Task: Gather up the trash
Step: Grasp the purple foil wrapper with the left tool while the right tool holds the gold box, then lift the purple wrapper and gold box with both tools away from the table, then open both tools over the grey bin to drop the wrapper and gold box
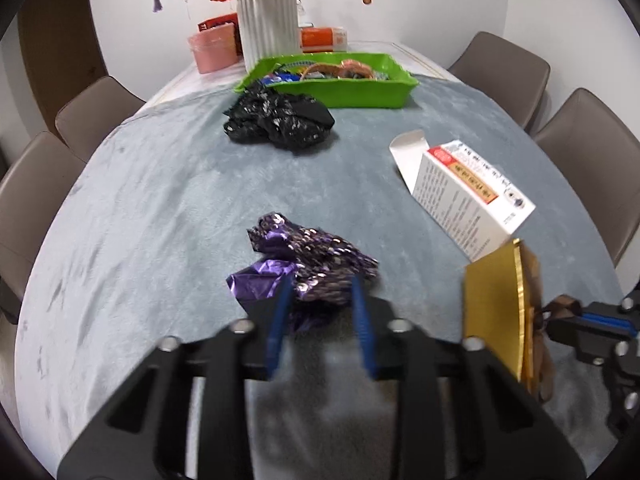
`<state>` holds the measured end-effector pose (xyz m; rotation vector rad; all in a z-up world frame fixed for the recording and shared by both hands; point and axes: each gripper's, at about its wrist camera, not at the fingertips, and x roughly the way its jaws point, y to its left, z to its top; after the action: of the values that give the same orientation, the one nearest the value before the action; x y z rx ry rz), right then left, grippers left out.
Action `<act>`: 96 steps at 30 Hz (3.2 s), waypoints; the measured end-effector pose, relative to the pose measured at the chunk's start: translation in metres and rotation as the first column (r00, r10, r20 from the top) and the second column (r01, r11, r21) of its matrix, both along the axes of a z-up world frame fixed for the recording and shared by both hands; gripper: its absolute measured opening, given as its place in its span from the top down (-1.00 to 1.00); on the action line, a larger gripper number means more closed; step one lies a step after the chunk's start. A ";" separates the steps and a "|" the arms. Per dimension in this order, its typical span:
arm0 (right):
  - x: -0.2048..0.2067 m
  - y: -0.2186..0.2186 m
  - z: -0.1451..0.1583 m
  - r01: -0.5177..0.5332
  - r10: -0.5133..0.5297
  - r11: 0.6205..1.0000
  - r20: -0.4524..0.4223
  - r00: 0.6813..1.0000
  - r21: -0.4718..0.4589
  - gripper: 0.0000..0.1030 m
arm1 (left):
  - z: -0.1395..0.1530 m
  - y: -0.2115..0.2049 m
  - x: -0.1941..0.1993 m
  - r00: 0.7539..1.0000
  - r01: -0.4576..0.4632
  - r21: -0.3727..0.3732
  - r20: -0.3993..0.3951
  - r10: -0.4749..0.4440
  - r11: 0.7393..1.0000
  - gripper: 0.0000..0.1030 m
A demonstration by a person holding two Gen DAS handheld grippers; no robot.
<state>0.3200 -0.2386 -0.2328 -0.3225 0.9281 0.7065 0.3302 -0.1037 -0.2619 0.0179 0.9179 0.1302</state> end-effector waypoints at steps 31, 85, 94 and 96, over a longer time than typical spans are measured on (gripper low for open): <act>-0.105 -0.046 0.052 0.178 -0.183 0.982 0.064 0.981 0.065 0.98 | 0.076 -0.053 -0.130 0.983 0.166 -0.066 0.091 -0.160 0.984 0.91; -0.347 -0.503 -0.264 0.748 -0.756 0.655 -0.128 0.643 -0.106 0.98 | -0.266 -0.533 -0.315 0.712 0.670 -0.116 -0.179 -0.679 0.733 0.90; -0.314 -0.491 -0.375 0.719 -0.729 0.683 -0.187 0.659 -0.128 0.96 | -0.363 -0.525 -0.284 0.714 0.655 -0.132 -0.217 -0.666 0.744 0.90; -0.309 -0.489 -0.389 0.712 -0.726 0.686 -0.195 0.659 -0.147 0.76 | -0.374 -0.525 -0.281 0.705 0.660 -0.144 -0.219 -0.674 0.737 0.82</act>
<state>0.0115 -0.7276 -0.6220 0.1067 1.2021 -0.0361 0.0490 -0.6290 -0.6357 0.3270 1.1255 -0.5993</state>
